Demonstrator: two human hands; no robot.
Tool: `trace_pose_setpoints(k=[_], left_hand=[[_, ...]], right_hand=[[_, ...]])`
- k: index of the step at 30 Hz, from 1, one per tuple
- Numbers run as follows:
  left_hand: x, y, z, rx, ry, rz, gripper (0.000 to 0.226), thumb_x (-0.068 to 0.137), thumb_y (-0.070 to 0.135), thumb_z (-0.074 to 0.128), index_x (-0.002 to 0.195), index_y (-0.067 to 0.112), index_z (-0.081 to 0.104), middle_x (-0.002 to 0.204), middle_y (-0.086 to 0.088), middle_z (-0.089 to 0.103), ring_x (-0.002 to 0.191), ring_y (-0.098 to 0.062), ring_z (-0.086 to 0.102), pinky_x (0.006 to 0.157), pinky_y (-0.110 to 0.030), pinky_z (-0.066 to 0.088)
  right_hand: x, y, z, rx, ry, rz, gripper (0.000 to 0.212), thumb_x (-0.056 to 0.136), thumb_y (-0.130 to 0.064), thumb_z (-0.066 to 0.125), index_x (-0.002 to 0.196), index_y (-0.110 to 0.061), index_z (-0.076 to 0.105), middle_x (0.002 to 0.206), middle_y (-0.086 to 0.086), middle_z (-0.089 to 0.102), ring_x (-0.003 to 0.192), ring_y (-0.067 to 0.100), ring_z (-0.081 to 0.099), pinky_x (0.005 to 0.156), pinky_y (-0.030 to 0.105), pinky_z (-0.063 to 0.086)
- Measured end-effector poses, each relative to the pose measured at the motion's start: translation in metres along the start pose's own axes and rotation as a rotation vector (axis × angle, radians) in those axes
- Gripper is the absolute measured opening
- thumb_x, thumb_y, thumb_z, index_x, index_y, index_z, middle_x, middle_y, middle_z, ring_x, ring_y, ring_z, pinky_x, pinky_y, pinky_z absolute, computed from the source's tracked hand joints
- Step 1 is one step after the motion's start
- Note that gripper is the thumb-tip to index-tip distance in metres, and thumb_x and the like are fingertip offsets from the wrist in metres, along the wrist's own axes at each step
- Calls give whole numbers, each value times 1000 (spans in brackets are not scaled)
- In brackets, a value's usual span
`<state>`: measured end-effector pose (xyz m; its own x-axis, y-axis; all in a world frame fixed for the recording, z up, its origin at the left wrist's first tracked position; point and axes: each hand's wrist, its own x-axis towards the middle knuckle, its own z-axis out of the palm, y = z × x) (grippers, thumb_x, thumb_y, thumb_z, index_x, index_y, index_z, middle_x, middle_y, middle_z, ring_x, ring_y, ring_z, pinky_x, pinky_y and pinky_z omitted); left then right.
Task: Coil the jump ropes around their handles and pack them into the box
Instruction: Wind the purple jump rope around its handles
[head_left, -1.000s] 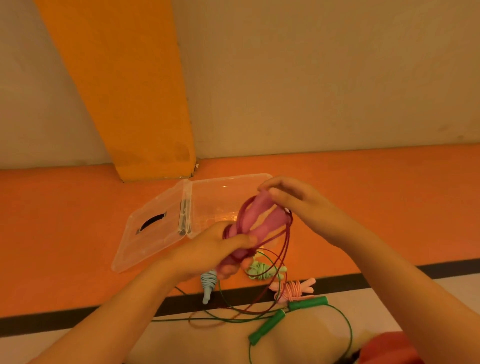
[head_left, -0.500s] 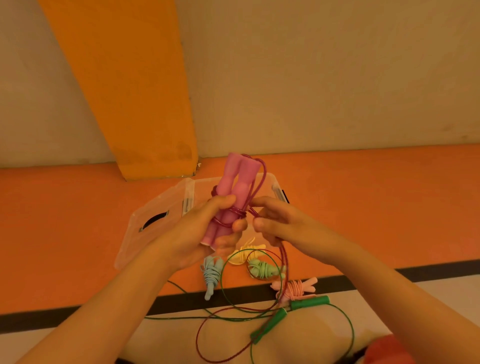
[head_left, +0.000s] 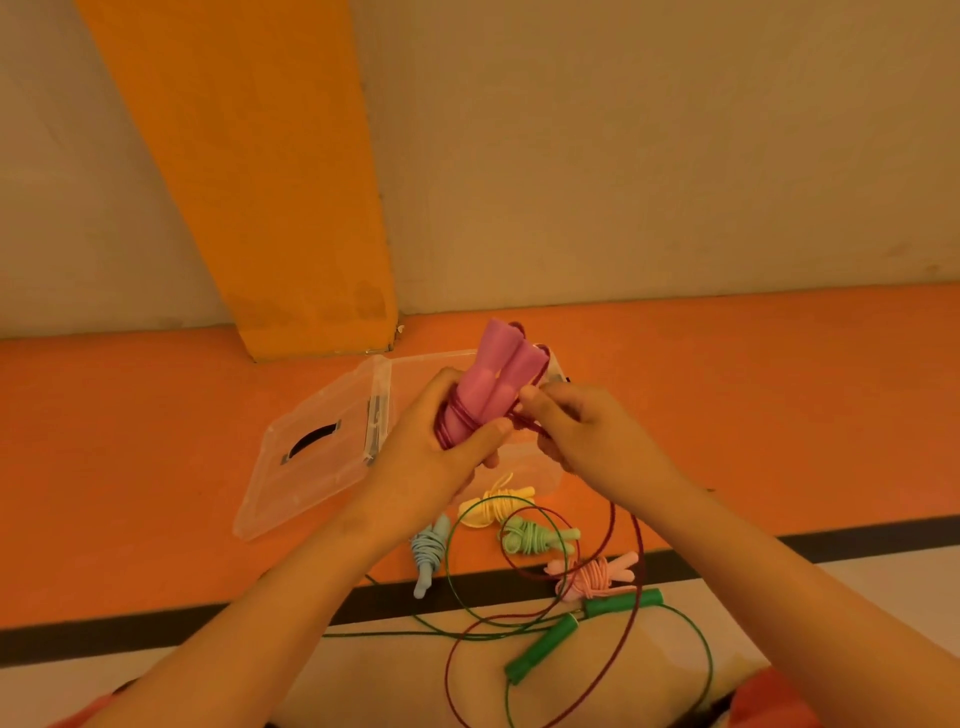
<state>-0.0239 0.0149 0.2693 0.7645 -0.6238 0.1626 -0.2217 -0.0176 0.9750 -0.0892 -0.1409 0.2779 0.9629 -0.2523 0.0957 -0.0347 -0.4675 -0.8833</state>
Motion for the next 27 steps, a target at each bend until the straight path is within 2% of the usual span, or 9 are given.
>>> trace_pose_setpoints(k=[3, 5, 10, 14, 17, 20, 22, 25, 27], left_hand=[[6, -4, -6, -10, 130, -69, 25, 88, 24, 65, 104, 13, 51, 66, -5, 62, 45, -17, 43, 42, -27, 34], [11, -8, -18, 25, 215, -112, 24, 88, 27, 66, 103, 15, 51, 66, -4, 63, 44, -14, 44, 42, -29, 35], [17, -23, -49, 189, 285, -195, 32, 86, 32, 69, 103, 13, 49, 73, -7, 65, 49, -15, 48, 48, -30, 38], [7, -27, -36, 693, 80, -232, 41, 80, 41, 73, 97, 17, 45, 76, 3, 57, 61, -7, 50, 49, -18, 31], [-6, -33, -11, 849, -159, -229, 51, 74, 52, 73, 102, 22, 42, 80, 6, 59, 69, -9, 57, 55, -25, 42], [-11, -39, 6, 869, -263, -210, 67, 71, 70, 63, 120, 29, 43, 102, 7, 64, 91, -12, 61, 77, -35, 52], [-9, -33, 9, 882, -273, -199, 57, 74, 71, 59, 115, 34, 45, 93, 11, 61, 85, -9, 59, 71, -26, 48], [-7, -24, 8, 895, -280, -163, 28, 83, 64, 56, 87, 41, 40, 68, 13, 50, 63, -2, 49, 53, -21, 35], [-7, -24, 7, 889, -298, -136, 26, 86, 57, 56, 95, 34, 48, 73, 9, 55, 67, -7, 55, 57, -27, 42]], right_hand=[[-5, 3, 0, -156, -244, 189, 41, 94, -47, 46, 81, -13, 63, 55, 1, 52, 41, 10, 47, 44, 25, 39], [-8, 9, -1, -335, -316, 194, 33, 95, -46, 48, 88, -16, 61, 60, -1, 56, 46, 12, 54, 49, 30, 47], [-4, 8, -20, -667, -117, 11, 11, 92, -36, 57, 87, -27, 58, 68, -12, 53, 66, 13, 56, 57, 28, 40], [-8, -6, -21, -698, 62, -391, 15, 92, -35, 57, 95, -25, 68, 79, -10, 63, 70, 12, 58, 56, 30, 43], [-4, -8, -15, -687, 21, -606, 24, 88, -36, 51, 93, -23, 70, 80, -8, 63, 72, 5, 52, 56, 22, 37], [1, -4, -6, -609, -83, -678, 24, 85, -31, 54, 91, -15, 71, 76, -4, 60, 77, 6, 48, 62, 20, 36], [2, -4, -2, -549, -105, -679, 26, 85, -32, 54, 90, -14, 72, 75, -2, 59, 78, 7, 48, 62, 25, 42], [7, -4, -8, -474, -85, -610, 27, 85, -36, 56, 92, -16, 73, 76, -3, 61, 75, 1, 42, 67, 17, 37], [10, -2, -15, -454, -32, -539, 20, 85, -34, 63, 94, -18, 72, 74, -11, 58, 72, -1, 44, 68, 13, 33]])
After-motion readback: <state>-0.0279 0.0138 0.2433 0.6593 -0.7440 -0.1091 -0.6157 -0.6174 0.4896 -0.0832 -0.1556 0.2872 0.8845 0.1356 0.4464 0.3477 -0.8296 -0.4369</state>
